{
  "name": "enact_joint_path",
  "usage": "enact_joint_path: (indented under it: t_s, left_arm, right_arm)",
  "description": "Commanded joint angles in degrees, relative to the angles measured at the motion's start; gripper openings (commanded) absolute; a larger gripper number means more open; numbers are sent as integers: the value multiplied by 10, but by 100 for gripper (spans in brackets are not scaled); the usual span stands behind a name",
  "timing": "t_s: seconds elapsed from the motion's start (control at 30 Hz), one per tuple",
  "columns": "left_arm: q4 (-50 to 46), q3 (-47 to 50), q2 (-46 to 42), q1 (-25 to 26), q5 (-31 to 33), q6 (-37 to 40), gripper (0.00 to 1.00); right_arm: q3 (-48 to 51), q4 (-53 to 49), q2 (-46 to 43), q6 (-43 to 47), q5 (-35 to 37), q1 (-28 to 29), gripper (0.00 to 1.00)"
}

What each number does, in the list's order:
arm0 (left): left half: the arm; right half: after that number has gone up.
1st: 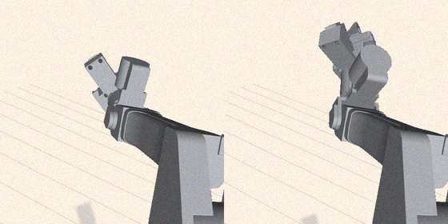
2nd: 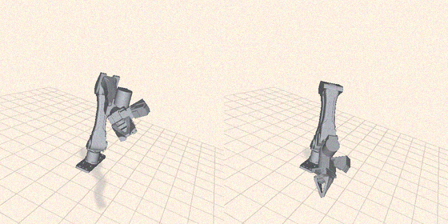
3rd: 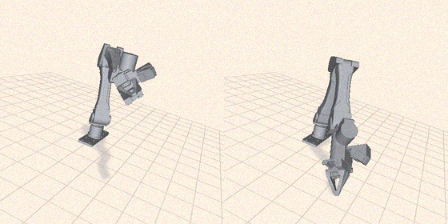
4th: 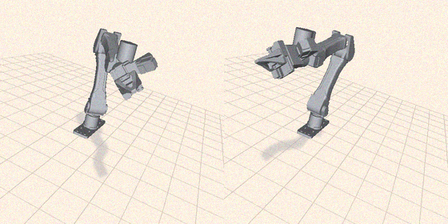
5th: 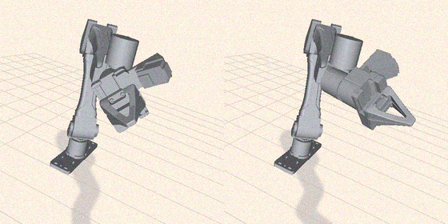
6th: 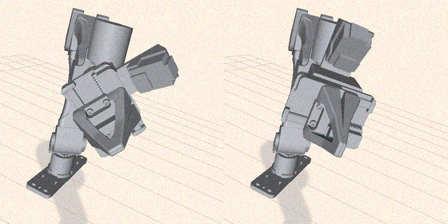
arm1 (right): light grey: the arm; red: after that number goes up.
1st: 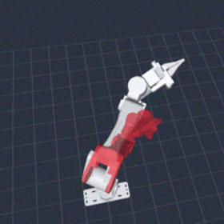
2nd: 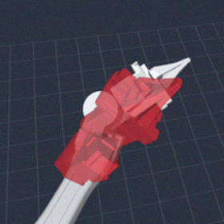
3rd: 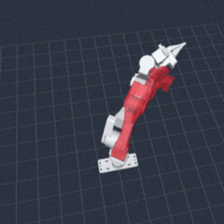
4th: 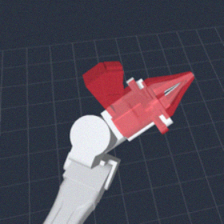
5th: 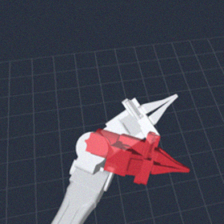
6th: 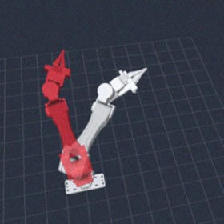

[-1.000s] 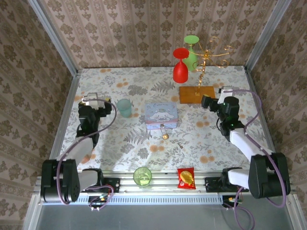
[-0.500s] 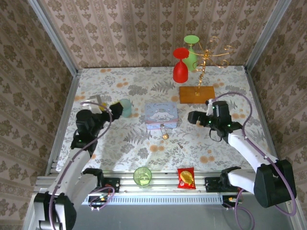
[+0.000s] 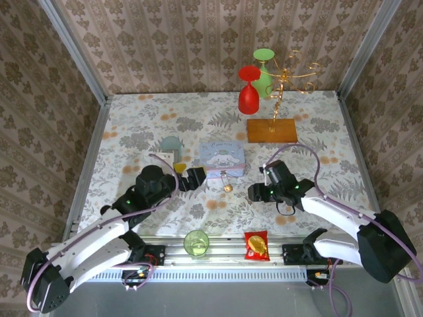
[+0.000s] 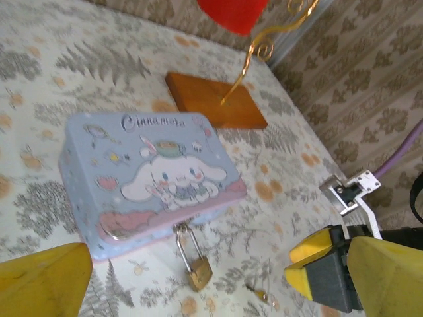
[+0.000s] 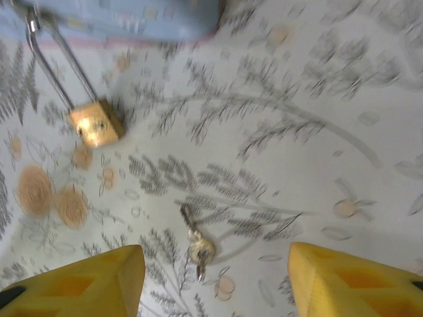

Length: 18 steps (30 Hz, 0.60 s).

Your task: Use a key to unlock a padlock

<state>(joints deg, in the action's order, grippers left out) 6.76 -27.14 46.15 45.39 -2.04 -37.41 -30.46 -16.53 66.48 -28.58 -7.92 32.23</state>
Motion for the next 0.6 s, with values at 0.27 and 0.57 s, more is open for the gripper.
enact_joint_path:
  t_s: [0.27,0.57]
  left_arm:
    - [12,22,-3,40,63,-19,100]
    - [0,36,-29,40,74,-19,100]
  right_arm:
    - [-20,-5,78,-18,72,71,44]
    - [-45,-10,118,-17,118,108,37]
